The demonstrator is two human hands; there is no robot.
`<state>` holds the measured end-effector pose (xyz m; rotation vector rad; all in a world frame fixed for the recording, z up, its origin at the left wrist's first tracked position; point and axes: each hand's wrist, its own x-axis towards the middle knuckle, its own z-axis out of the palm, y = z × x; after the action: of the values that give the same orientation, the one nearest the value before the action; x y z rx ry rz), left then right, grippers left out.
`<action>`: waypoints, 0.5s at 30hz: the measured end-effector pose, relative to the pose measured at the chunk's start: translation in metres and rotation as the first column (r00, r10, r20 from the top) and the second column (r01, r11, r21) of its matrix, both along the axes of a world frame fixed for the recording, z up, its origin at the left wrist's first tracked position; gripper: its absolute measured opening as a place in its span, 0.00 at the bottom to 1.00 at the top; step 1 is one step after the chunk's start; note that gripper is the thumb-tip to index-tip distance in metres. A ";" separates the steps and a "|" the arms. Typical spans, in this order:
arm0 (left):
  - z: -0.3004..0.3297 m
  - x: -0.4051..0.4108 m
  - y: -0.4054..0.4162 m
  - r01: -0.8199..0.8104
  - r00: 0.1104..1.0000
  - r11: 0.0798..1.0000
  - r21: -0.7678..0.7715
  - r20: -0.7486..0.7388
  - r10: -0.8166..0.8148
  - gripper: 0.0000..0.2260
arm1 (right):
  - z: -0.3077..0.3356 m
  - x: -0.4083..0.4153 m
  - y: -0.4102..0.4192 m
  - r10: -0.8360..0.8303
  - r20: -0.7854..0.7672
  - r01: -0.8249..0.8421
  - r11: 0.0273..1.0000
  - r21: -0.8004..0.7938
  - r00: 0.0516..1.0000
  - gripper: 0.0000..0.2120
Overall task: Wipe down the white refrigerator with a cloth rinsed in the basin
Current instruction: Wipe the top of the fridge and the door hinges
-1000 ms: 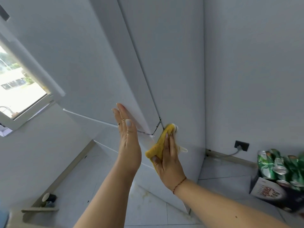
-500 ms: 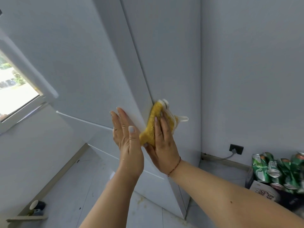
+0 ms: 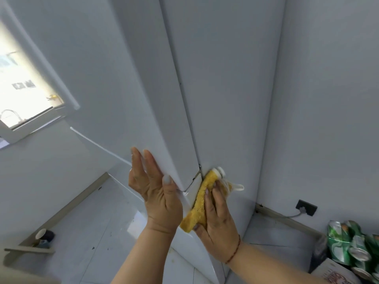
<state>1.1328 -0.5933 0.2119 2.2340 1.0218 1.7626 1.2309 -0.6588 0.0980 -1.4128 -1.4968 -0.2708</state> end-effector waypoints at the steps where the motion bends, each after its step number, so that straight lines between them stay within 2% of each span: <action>1: -0.001 0.003 0.002 -0.020 1.000 1.000 0.021 0.012 0.020 0.22 | -0.001 0.002 0.001 0.003 0.014 -0.003 1.000 0.004 1.000 0.35; 5: -0.004 0.008 0.001 -0.073 0.996 0.995 0.066 0.057 0.069 0.22 | -0.018 0.006 0.003 0.002 0.082 -0.006 0.999 0.047 0.997 0.34; 9: -0.008 0.005 -0.004 -0.088 0.995 0.996 0.015 0.043 0.087 0.21 | -0.029 0.003 0.003 0.011 0.101 -0.020 0.996 0.090 0.995 0.34; 12: -0.001 0.000 -0.003 -0.070 0.997 0.998 -0.010 0.012 0.070 0.22 | 0.017 0.004 0.017 0.069 0.097 -0.088 0.974 0.209 0.993 0.34; 15: 0.002 -0.012 -0.005 0.060 0.998 0.996 -0.059 0.037 -0.058 0.25 | 0.074 0.013 0.040 0.120 0.122 -0.156 0.923 0.353 0.985 0.34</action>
<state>1.1213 -0.5988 0.2136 2.1663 0.9774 1.7183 1.2444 -0.6190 0.1723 -1.0078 -1.5264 -0.5067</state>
